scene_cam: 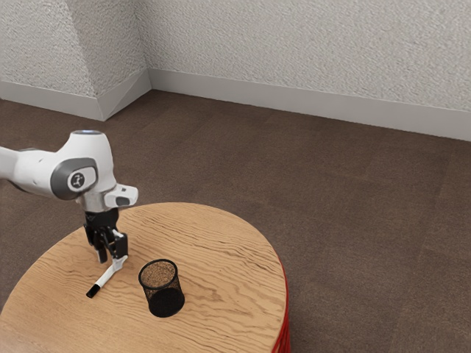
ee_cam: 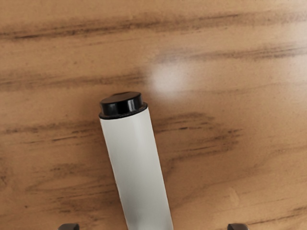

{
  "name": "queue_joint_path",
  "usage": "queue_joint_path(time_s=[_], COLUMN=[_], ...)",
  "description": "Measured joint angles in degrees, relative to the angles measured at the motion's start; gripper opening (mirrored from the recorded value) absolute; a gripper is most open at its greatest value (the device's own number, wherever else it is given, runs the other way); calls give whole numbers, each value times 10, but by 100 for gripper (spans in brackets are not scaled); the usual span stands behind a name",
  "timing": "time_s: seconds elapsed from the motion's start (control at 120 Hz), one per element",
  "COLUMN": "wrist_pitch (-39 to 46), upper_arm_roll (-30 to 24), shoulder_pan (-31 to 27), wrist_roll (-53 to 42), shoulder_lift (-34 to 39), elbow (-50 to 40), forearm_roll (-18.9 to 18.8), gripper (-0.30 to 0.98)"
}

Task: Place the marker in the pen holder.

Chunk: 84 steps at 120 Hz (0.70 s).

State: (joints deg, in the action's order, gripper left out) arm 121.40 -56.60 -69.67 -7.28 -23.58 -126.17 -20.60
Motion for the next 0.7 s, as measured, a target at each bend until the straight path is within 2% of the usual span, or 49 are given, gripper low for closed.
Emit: queue_joint_path(time_s=[0.3,0.7], wrist_pitch=[7,10], upper_arm_roll=[1,1], shoulder_pan=[2,4], wrist_roll=[27,45], shoulder_lift=[-9,-14], elbow=[0,0], forearm_roll=[-3,-1], gripper=[25,19])
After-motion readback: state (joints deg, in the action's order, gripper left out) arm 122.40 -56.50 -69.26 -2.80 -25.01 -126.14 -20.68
